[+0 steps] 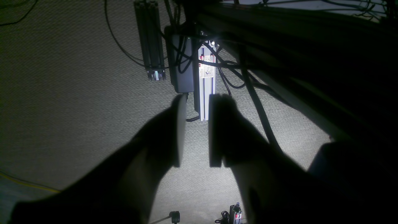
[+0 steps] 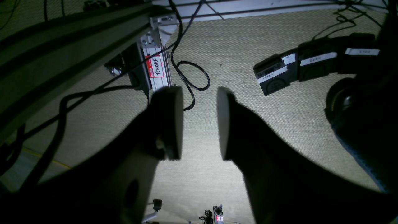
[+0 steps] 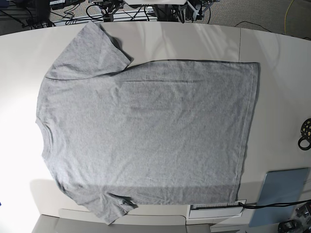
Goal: Fold the T-shirt properly
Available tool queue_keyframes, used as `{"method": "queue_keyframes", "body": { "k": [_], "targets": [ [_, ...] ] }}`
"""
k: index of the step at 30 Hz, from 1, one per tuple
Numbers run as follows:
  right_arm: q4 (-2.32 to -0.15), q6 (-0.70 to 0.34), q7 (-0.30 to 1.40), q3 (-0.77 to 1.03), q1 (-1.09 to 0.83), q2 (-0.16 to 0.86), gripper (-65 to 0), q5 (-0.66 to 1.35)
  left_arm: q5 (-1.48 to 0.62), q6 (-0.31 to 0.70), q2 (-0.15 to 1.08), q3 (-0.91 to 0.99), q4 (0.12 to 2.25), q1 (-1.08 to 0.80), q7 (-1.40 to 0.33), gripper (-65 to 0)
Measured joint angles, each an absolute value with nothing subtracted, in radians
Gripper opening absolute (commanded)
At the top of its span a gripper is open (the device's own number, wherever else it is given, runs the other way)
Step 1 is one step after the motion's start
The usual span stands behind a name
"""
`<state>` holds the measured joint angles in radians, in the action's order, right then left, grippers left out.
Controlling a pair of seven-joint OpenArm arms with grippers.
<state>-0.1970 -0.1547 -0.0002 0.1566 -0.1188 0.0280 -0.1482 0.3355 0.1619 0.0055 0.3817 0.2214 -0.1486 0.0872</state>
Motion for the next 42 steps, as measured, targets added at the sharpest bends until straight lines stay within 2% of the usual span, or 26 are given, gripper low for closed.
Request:
{"method": "queue_keyframes", "body": {
  "k": [24, 28, 35, 42],
  "targets": [
    [-0.200, -0.155, -0.020, 0.157, -0.130, 0.030, -45.7, -0.148, 0.331, 0.162, 0.006, 0.382, 0.229, -0.161, 0.097, -49.9],
    [-0.201, -0.155, -0.041, 0.157, -0.165, 0.030, -45.7, -0.144, 0.321, 0.207, 0.015, 0.382, 0.254, -0.182, 0.116, -49.9],
    [-0.263, -0.158, -0.029, 0.157, -0.253, 0.047, -45.7, -0.145, 0.339, 0.296, 0.063, 0.382, 0.413, -0.327, 0.091, -49.9],
    [-0.604, -0.252, 0.130, 0.156, -0.443, 0.078, -45.7, -0.147, 0.191, 0.335, 0.067, 0.381, 0.765, -0.529, 0.043, -49.9]
  ]
}}
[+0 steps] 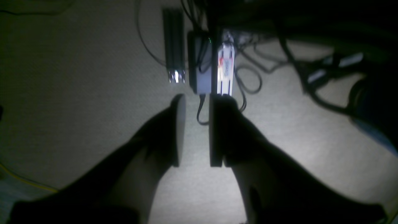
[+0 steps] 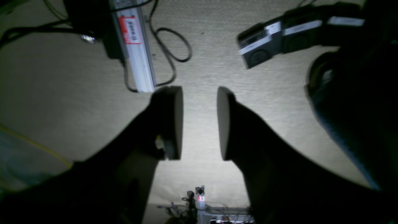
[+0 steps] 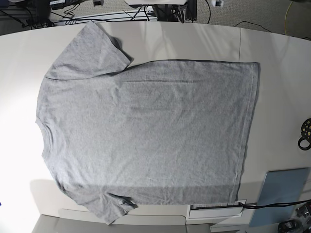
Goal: Fold the T-shirt properly
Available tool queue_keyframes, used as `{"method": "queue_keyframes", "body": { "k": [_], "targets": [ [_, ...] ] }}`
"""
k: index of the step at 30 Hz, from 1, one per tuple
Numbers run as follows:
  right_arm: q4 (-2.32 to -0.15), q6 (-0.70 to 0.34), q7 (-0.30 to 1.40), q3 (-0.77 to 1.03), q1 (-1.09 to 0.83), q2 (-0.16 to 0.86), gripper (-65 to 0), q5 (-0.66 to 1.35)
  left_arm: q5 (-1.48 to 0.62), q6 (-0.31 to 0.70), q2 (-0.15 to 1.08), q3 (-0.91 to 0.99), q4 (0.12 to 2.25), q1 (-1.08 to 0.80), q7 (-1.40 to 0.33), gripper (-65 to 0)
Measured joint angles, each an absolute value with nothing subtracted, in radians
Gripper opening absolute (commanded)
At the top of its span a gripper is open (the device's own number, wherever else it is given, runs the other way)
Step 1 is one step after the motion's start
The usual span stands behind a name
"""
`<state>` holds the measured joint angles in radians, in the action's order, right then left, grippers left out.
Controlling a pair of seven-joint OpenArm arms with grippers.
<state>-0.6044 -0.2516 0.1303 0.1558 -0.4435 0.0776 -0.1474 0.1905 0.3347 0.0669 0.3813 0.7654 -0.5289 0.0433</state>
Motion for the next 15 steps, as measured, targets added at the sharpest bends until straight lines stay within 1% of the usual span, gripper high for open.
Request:
{"method": "queue_keyframes", "body": {
  "k": [4, 8, 9, 11, 15],
  "targets": [
    [-0.873, -0.256, 0.169, 0.154, -0.603, 0.085, -45.7, -0.144, 0.087, 0.409, 0.081, 0.379, 1.010, -0.668, -0.066, -49.8],
    [-1.157, -0.262, 0.212, 0.154, -0.786, 0.126, -45.7, -0.030, -0.002, 0.416, 0.139, 0.378, 1.239, -0.779, -0.110, -49.8],
    [-1.229, -0.280, 0.236, 0.155, -0.830, 0.144, -45.7, 0.002, -0.012, 0.415, 0.159, 0.379, 1.292, -0.804, -0.117, -49.3],
    [-1.373, -0.327, 0.277, 0.154, -0.910, 0.186, -45.7, 0.057, -0.019, 0.414, 0.197, 0.379, 1.395, -0.858, -0.121, -46.8],
    [-1.649, -0.336, 0.346, 0.155, -1.051, 0.274, -45.7, 0.102, -0.014, 0.412, 0.261, 0.376, 1.599, -0.974, -0.137, -41.1]
  ]
}}
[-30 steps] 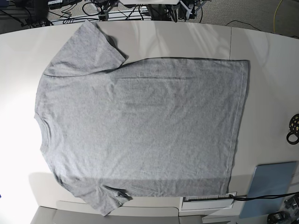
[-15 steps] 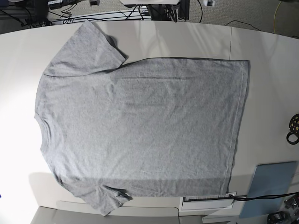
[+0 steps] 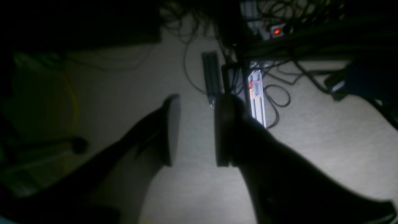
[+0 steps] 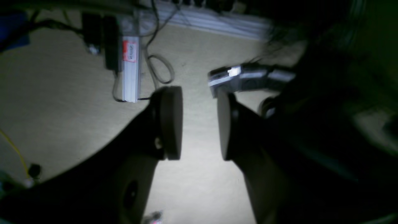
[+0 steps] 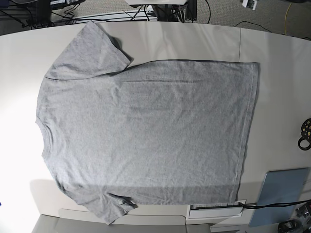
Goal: Fold the T-shirt properly
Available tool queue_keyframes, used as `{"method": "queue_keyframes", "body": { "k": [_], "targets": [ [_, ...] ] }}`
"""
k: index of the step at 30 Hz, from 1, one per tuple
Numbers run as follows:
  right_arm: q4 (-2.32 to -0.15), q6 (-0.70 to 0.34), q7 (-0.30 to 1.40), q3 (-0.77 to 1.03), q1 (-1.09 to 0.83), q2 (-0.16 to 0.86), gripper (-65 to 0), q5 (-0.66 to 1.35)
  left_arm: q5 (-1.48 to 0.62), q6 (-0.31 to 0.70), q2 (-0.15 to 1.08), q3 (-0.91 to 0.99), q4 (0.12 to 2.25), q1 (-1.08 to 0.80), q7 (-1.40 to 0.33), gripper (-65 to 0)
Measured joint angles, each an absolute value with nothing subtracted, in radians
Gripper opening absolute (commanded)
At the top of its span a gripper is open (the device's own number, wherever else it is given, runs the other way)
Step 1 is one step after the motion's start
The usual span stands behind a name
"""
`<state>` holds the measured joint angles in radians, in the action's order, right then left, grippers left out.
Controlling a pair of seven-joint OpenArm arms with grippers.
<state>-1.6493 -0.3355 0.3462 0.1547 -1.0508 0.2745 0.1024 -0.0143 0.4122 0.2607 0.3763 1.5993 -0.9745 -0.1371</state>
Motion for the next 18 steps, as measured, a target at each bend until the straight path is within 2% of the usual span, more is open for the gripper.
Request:
{"method": "queue_keyframes", "body": {
  "k": [3, 7, 9, 13, 18],
  "targets": [
    [-1.830, -0.332, 0.391, 0.155, -1.148, 0.333, -45.7, 0.101, 0.021, 0.395, 0.315, 0.375, 1.747, -1.032, -0.134, -40.4],
    [-2.029, -0.331, 0.426, 0.154, -1.214, 0.385, -45.7, 0.064, 0.188, 0.393, 0.395, 0.375, 1.906, -1.053, -0.131, -40.3],
    [-2.098, -0.315, 0.471, 0.154, -1.217, 0.397, -45.7, 0.010, 0.263, 0.393, 0.437, 0.375, 1.956, -1.049, -0.131, -37.3],
    [-2.194, -0.306, 0.485, 0.154, -1.216, 0.395, -45.7, -0.129, 0.322, 0.390, 0.524, 0.375, 2.008, -1.021, -0.119, -28.8],
    [-2.244, -0.251, 0.480, 0.155, -1.214, 0.397, -45.6, -0.258, 0.366, 0.380, 0.602, 0.374, 2.005, -0.927, -0.089, -28.5]
  ]
}}
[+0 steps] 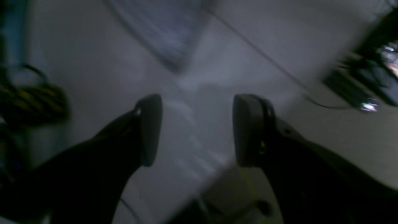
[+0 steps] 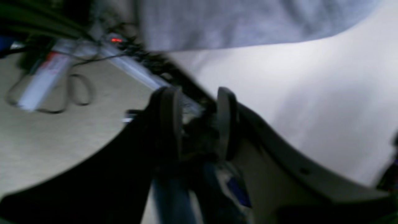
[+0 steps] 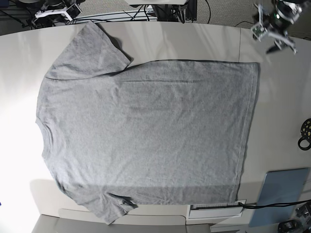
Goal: Fold the T-shirt properly
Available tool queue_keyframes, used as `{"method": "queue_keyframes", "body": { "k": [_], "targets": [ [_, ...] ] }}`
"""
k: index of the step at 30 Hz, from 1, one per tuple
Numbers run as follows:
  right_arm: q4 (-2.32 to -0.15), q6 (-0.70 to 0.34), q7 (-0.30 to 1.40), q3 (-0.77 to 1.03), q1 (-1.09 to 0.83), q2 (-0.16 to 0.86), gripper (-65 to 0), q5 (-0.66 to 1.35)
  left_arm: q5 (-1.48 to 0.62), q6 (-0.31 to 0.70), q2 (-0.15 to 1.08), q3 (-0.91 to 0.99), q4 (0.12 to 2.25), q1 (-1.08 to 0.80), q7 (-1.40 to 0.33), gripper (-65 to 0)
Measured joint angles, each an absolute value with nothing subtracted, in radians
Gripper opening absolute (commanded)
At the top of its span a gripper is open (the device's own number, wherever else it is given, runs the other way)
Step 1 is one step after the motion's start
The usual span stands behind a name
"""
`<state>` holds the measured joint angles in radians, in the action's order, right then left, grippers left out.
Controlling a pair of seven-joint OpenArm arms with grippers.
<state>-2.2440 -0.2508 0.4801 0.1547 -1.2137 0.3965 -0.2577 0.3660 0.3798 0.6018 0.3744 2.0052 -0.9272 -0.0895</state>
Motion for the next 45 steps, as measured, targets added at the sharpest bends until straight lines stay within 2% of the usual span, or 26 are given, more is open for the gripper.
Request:
{"method": "queue_keyframes", "body": {
  "k": [5, 9, 12, 16, 19, 23, 31, 34, 36, 38, 42, 43, 45],
  "targets": [
    [-2.244, -0.250, 0.486, 0.154, -1.214, 0.395, -44.8, -0.311, 0.370, 0.512, 0.639, 0.374, 1.977, -0.832, -0.019, -28.5],
    [-2.244, -0.176, 0.490, 0.154, -1.214, 0.395, -44.8, -0.314, 0.412, 0.600, 0.637, 0.373, 1.930, -0.763, 0.076, -28.5],
    [-2.244, -0.118, 0.488, 0.154, -1.214, 0.395, -44.8, -0.315, 0.456, 0.594, 0.638, 0.334, 1.890, -0.718, 0.071, -28.5],
    [-2.244, -0.067, 0.474, 0.154, -1.215, 0.395, -44.8, -0.415, 0.544, 0.515, 0.635, 0.204, 1.841, -0.655, 0.040, -28.5],
    [-2.244, -0.039, 0.474, 0.154, -1.214, 0.395, -44.8, -0.496, 0.549, 0.474, 0.635, 0.135, 1.790, -0.607, 0.001, -28.5],
    [-2.244, -0.015, 0.474, 0.154, -1.214, 0.394, -44.8, -0.574, 0.533, 0.438, 0.635, 0.104, 1.710, -0.545, 0.031, -28.5],
    [-2.244, -0.014, 0.409, 0.154, -1.214, 0.396, -44.8, -0.676, 0.519, 0.435, 0.638, 0.106, 1.576, -0.411, 0.065, -28.6],
    [-2.244, -0.015, 0.383, 0.154, -1.214, 0.395, -44.8, -0.708, 0.524, 0.483, 0.641, 0.108, 1.553, -0.392, 0.105, -30.0],
    [-2.244, -0.015, 0.381, 0.154, -1.214, 0.395, -44.8, -0.709, 0.539, 0.498, 0.641, 0.112, 1.544, -0.390, 0.131, -33.9],
    [-2.244, -0.015, 0.381, 0.154, -1.214, 0.395, -44.8, -0.709, 0.561, 0.517, 0.640, 0.112, 1.541, -0.390, 0.141, -40.8],
    [-2.244, -0.015, 0.363, 0.154, -1.214, 0.395, -44.9, -0.710, 0.583, 0.577, 0.640, 0.110, 1.539, -0.388, 0.149, -61.6],
    [-2.244, -0.015, 0.351, 0.154, -1.213, 0.395, -44.9, -0.710, 0.588, 0.593, 0.640, 0.110, 1.538, -0.388, 0.160, -65.0],
    [-2.245, -0.053, 0.331, 0.155, -1.205, 0.395, -44.9, -0.746, 0.591, 0.620, 0.641, 0.110, 1.538, -0.388, 0.177, -65.0]
  ]
}}
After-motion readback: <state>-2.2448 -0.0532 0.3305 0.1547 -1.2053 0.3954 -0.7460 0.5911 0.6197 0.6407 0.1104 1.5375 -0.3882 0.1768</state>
